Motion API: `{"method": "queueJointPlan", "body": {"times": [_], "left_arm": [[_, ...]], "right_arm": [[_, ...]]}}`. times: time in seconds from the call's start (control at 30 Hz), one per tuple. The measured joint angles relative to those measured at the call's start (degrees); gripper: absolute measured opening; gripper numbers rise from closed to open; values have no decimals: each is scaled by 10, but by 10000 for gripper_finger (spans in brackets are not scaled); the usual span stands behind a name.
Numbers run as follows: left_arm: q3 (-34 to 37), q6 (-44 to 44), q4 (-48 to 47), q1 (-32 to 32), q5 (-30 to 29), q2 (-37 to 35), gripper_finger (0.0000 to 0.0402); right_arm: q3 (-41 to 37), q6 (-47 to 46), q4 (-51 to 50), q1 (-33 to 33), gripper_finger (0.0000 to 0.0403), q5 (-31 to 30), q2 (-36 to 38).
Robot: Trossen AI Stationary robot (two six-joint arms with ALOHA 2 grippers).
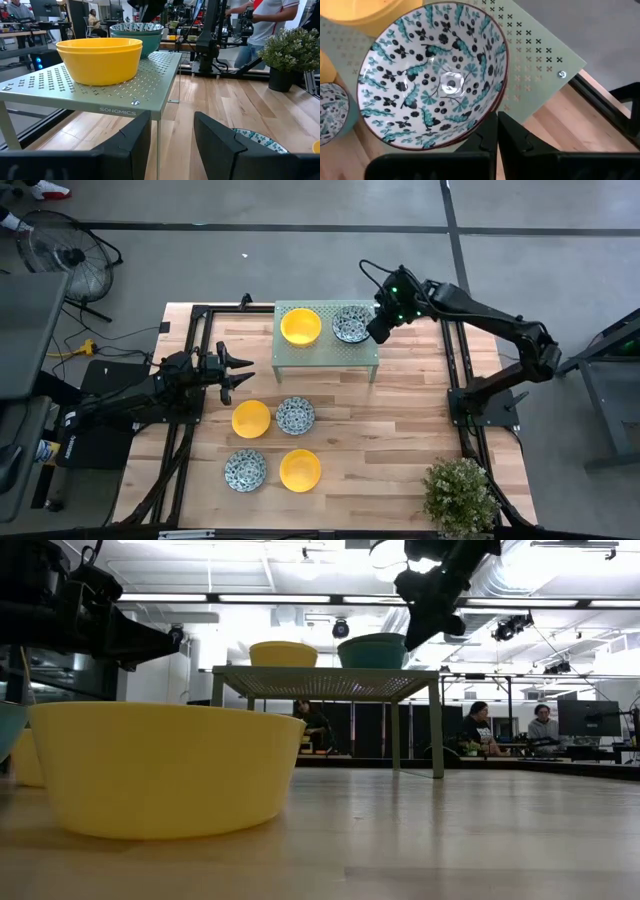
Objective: Pick & Place Mini bowls
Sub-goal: Stack the blue patterned bowl on the blue bowl on the shelf
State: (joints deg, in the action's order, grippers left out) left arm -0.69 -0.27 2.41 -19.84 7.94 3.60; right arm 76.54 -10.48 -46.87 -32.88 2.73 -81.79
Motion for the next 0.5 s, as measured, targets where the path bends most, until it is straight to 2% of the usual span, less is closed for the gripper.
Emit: {"method": "queueJointPlan", "body": {"times": [0.2,0.5], "left_arm": [[0,0,0,0,0,0,147],[0,0,0,0,0,0,147]], "right_arm": [[-2,4,37,0,0,3,2],[-2,15,30,-1,0,-8,2]]}}
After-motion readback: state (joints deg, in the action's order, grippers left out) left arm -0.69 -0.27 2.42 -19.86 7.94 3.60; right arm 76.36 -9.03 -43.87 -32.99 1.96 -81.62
